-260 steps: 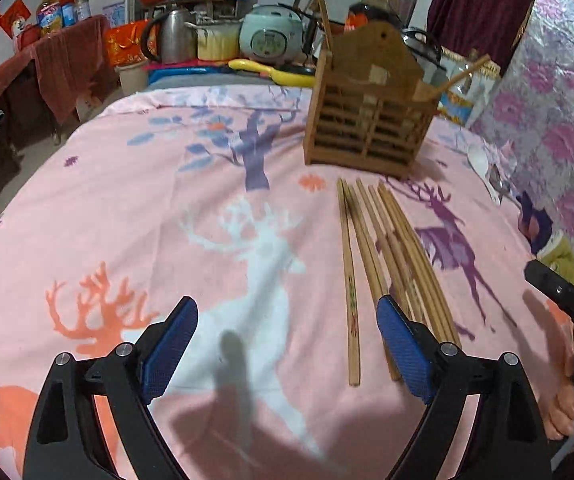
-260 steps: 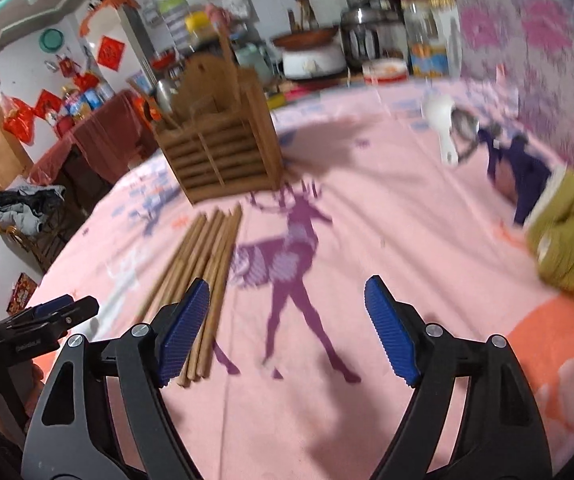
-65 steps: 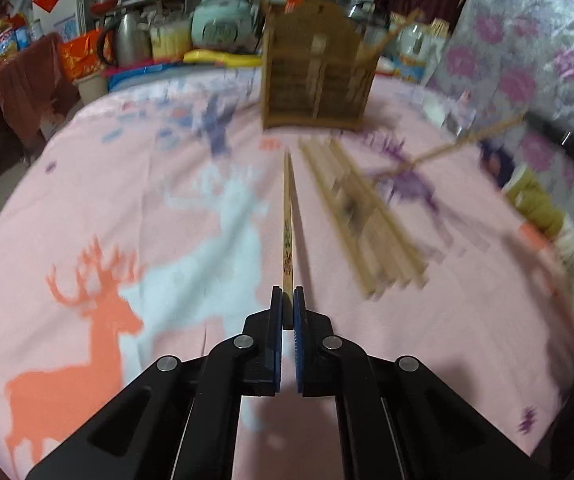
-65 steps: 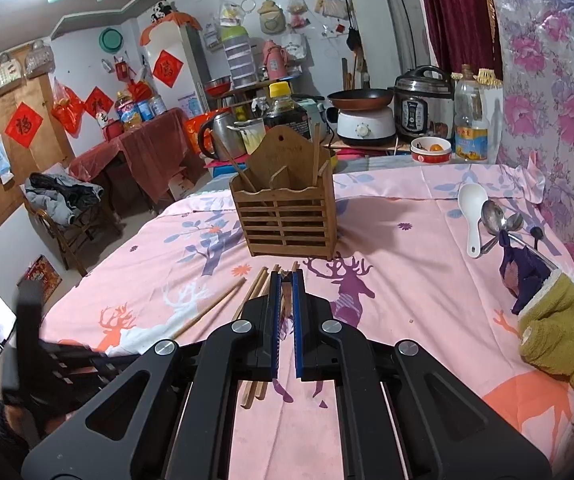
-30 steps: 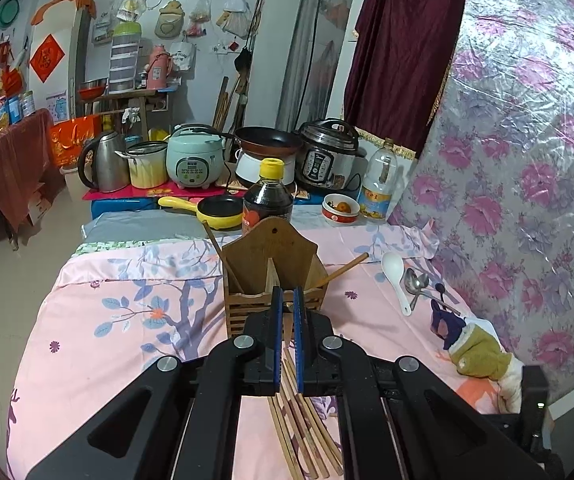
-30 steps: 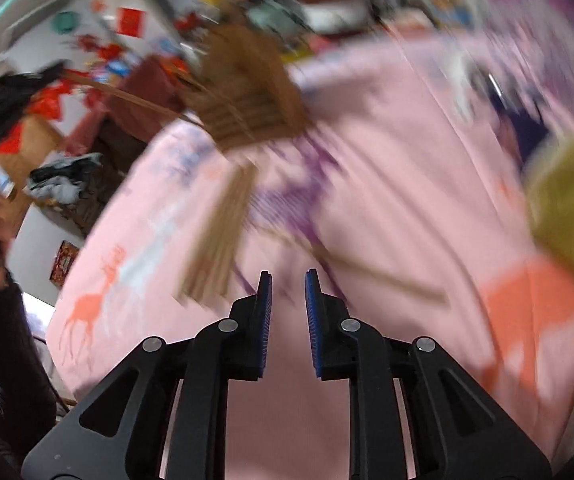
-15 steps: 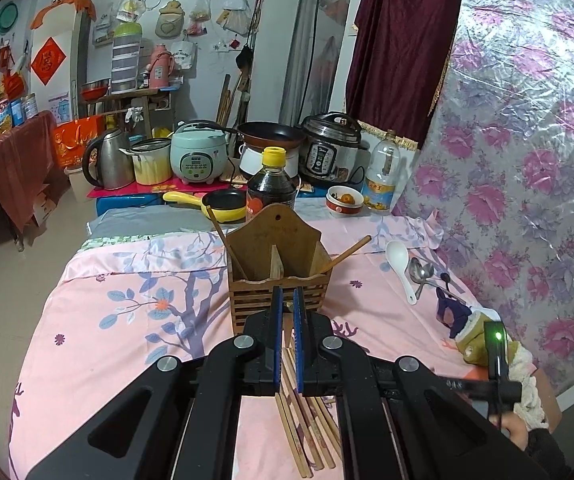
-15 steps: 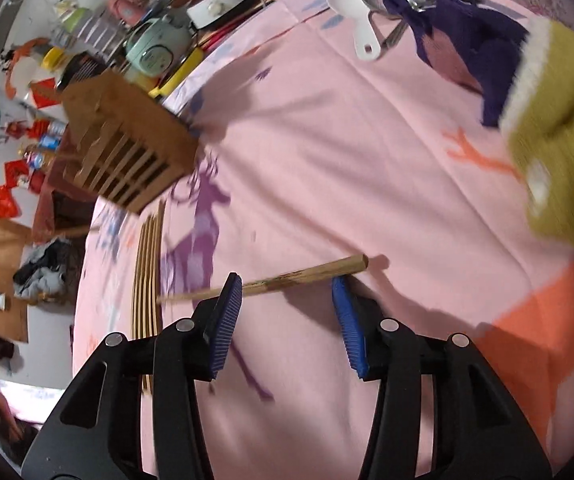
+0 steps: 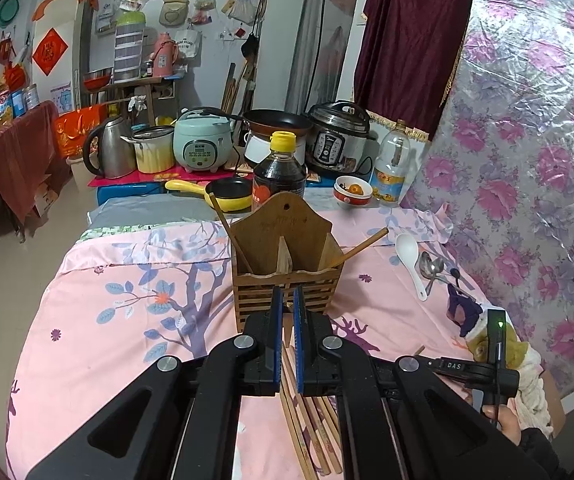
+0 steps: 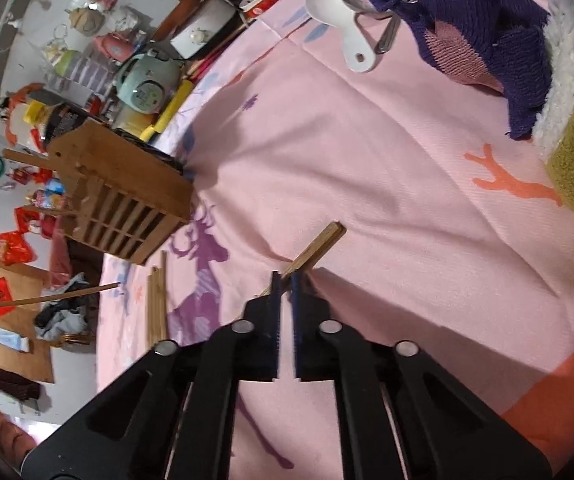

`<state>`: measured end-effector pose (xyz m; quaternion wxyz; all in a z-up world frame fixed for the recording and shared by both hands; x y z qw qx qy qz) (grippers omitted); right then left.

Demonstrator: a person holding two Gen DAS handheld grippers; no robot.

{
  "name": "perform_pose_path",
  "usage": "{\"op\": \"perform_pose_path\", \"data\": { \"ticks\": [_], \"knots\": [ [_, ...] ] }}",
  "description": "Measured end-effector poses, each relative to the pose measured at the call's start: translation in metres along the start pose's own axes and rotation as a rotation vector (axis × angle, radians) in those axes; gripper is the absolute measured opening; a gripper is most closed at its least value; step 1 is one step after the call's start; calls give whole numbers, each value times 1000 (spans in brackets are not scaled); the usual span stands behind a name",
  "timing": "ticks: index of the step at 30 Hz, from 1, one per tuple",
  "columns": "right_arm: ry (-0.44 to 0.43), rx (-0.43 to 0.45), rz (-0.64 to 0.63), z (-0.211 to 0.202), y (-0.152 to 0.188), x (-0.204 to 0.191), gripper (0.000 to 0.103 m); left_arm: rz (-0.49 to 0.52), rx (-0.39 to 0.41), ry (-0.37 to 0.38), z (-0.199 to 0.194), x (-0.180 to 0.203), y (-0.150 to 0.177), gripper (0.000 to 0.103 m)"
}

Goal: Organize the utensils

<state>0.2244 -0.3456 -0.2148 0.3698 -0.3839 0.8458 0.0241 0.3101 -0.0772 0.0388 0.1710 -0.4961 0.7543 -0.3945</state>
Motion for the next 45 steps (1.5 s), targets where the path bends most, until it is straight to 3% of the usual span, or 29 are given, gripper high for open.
{"op": "perform_pose_path", "data": {
  "ticks": [3,7,9,13,16,19,22,28,32,39,45],
  "knots": [
    [-53,15,-42,-10,1,-16,1,3,3,-4,-1,0,-2,5],
    [-62,51,-110,-23,2,-34,1,4,13,-1,-4,1,-5,5],
    [-17,37,-125,-22,4,-33,4,6,16,-2,-5,2,-5,5],
    [8,-25,-24,-11,6,-13,23,5,14,0,-5,2,-5,5],
    [18,-44,67,0,-3,2,27,4,9,4,-5,3,-5,5],
    [-37,-52,163,10,-12,7,27,2,6,5,-5,4,-5,5],
    [-33,-38,175,17,-17,8,15,-3,3,4,-2,2,-6,5],
    [-92,-18,133,8,-14,-3,12,-11,-2,-2,0,-1,-11,5],
    [-182,12,-1,-17,-11,-51,7,-4,23,-6,-8,0,-26,5],
    [-180,235,-360,-80,-13,-168,6,-9,85,-7,-22,1,-71,5],
    [-188,398,-467,-113,-45,-234,6,-1,134,-56,-22,-6,-100,5]
  ]
}}
Point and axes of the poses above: each gripper's, at about its wrist camera, not at the fingertips, and z roughly the way its jaws point, x to its right, y to its underside, the point moved 9 cm from there along z, roughly the way its jaws point, and after that the axes turned 1 degree about z, right-handed, at the moved point
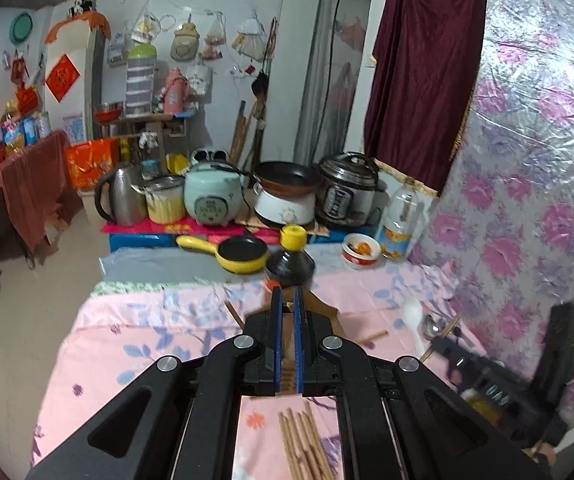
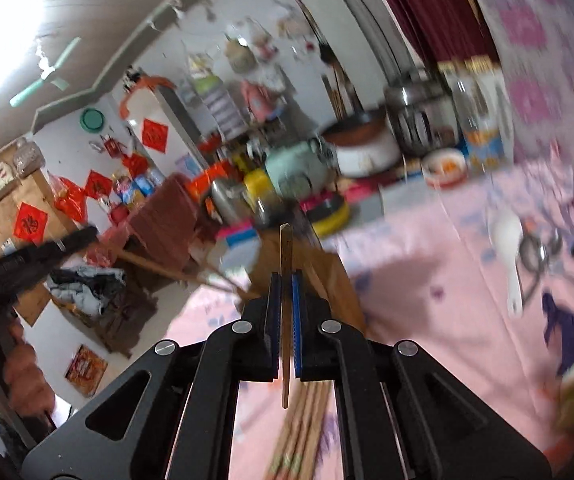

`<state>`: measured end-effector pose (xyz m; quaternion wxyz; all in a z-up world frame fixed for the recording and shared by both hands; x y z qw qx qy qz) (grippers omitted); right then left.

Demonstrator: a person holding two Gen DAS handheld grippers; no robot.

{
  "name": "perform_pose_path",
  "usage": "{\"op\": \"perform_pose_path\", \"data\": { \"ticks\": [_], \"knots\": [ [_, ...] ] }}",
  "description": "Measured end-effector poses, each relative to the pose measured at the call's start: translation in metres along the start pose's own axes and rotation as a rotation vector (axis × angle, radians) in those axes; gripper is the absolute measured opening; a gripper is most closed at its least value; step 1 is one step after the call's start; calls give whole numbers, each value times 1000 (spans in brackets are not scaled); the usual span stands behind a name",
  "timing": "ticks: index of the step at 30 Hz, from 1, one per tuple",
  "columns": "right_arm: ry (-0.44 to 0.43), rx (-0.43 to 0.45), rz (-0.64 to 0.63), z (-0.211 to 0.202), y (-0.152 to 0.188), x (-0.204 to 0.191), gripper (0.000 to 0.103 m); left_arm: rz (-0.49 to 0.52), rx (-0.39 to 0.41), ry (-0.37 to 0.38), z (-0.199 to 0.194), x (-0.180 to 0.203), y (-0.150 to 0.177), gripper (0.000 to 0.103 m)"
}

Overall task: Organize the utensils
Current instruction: 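Lower the right tool's chopstick into the holder and open while the left tool releases its own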

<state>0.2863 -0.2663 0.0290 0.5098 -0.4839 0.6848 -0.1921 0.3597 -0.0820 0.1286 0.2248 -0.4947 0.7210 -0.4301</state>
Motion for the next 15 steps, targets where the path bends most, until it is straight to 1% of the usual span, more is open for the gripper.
{"op": "perform_pose_path", "data": {
  "ticks": [3,4,6,8,10,12,13,15],
  "knots": [
    [-12,77,-17,2,-26,-12,6,1,10,-14,10,-4,-2,5],
    [7,126,-39,4,-35,-15,6,-6,6,-11,17,-6,-1,5],
    [33,176,-63,14,-43,-18,6,-11,-4,-15,31,-9,3,5],
    [58,199,-77,24,-47,-16,6,-17,-19,-16,48,-14,9,5],
    [102,228,-97,37,-49,-13,6,-23,-37,-17,64,-18,17,5],
    [133,236,-109,54,-47,-5,6,-36,-51,-7,77,-22,24,5],
    [139,227,-117,61,-44,-4,6,-51,-60,5,84,-25,29,5],
    [134,178,-139,81,-33,-1,9,-74,-75,23,93,-29,38,6]
  ]
}}
Point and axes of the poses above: each gripper's, at about its wrist camera, not at the fingertips, and z roughly the way its jaws point, x to its right, y to its underside, the point moved 9 cm from there along z, roughly the way its jaws point, and after that the axes turned 1 degree about z, right-handed, at the moved point
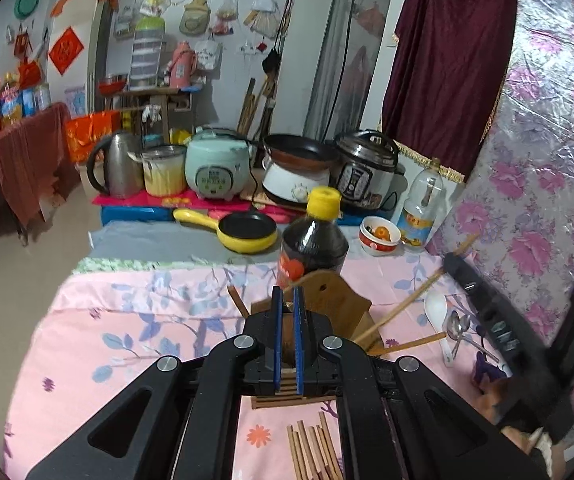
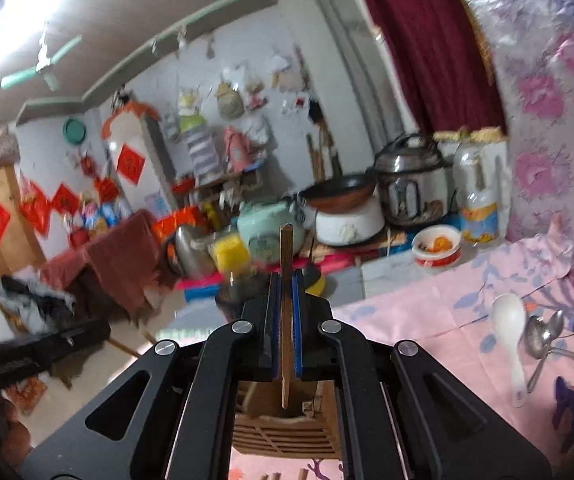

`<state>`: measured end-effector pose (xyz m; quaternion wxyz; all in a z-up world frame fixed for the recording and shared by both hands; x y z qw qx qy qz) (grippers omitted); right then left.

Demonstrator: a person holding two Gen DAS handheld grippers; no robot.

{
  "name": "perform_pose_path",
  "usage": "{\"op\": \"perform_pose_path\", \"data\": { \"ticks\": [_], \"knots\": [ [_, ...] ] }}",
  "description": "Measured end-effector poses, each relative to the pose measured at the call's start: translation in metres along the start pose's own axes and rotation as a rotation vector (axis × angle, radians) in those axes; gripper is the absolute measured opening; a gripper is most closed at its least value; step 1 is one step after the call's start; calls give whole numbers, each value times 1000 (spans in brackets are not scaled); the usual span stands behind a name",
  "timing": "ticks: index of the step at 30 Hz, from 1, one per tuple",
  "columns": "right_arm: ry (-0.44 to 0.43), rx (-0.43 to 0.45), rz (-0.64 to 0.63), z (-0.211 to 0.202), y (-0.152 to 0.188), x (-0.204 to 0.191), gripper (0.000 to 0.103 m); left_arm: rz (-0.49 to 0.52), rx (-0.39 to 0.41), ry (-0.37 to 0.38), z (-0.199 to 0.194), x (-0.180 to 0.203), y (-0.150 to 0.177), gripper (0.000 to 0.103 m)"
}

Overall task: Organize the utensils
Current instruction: 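Lower the right tool's chopstick into the holder and open while the left tool releases its own, then move both tools down toward the remaining bamboo chopsticks on the sheet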

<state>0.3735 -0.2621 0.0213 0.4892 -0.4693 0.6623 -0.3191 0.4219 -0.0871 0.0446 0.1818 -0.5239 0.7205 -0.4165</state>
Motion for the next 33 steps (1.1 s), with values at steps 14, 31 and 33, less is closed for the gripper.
{"op": "perform_pose_path", "data": {
  "ticks": [14,31,33],
  "knots": [
    [49,66,-9,-85,8,13,93,-132,31,-21,-39,-24,41,87],
    [22,-235,3,-153,166,47,97,4,-263,-88,-56,-16,258,95],
    [13,-275,74,-149,175,61,97,37,-290,-85,-55,-13,273,95]
  ]
}}
Point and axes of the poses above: each gripper's, at about its wrist camera, not at the fingertips, and z roughly the way its jaws point, x to its right, y to its underside, the point moved 9 cm from there along z, roughly the way its jaws point, and after that the axes turned 1 degree about z, right-handed, at the moved point
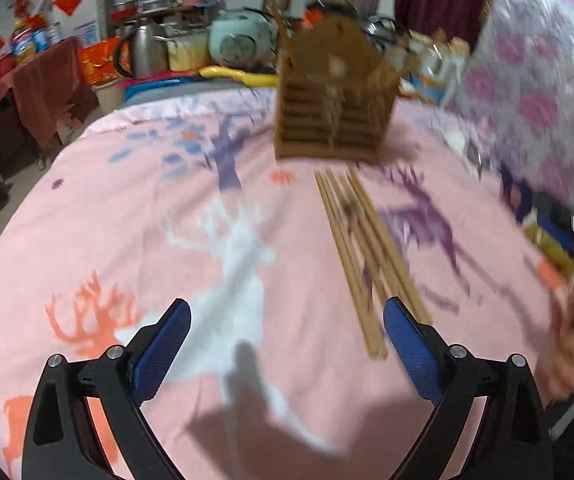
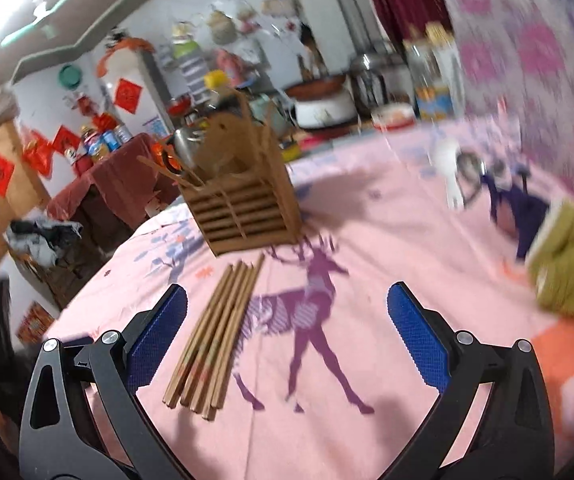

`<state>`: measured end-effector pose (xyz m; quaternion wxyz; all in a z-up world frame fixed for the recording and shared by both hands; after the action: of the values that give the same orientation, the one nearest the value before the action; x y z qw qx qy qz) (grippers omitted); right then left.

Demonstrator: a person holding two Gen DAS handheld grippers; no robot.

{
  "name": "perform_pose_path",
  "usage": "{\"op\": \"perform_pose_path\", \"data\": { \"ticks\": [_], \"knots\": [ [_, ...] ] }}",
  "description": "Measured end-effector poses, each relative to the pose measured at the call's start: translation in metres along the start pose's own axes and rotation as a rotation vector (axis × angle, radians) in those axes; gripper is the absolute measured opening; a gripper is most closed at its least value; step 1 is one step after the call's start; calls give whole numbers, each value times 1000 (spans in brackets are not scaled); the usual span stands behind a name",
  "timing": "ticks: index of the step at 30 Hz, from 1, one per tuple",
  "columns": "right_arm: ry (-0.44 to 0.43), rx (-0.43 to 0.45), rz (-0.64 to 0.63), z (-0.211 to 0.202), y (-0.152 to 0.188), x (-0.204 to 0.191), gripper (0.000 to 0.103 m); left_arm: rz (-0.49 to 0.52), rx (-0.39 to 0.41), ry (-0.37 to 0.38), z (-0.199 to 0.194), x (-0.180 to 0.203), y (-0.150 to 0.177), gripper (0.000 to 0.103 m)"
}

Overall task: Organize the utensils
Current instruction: 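Move both tools down toward the remaining bamboo chopsticks on the sheet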

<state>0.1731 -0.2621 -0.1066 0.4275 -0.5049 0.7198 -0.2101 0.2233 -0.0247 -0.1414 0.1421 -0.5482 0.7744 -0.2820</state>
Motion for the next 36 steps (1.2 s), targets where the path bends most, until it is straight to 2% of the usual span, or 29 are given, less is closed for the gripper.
{"op": "perform_pose_path", "data": {
  "ticks": [6,12,25,29,32,36],
  "knots": [
    [-54,-60,143,10,8,18,97,91,-46,27,9,19,20,95],
    [-56,-84,177,16,10,22,97,152,-126,-16,27,24,31,95],
    [-38,-109,174,19,14,22,97,113,-164,-39,40,16,28,97],
    [-27,-112,175,20,15,25,97,17,-155,-97,40,-11,22,97],
    [-20,-117,177,21,16,26,97,-76,-141,-89,36,-30,19,97],
    [-18,-125,168,23,17,25,97,-48,-121,-86,32,-26,17,97]
  ]
}}
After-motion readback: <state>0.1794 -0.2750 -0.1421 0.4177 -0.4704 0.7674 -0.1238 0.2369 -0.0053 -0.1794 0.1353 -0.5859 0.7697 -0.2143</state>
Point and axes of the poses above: each gripper's, at about its wrist camera, not at the fingertips, and z roughly the way its jaws point, x to its right, y to its underside, the point moved 9 cm from there along z, roughly the way its jaws point, and after that the axes turned 1 degree about z, right-handed, at the moved point
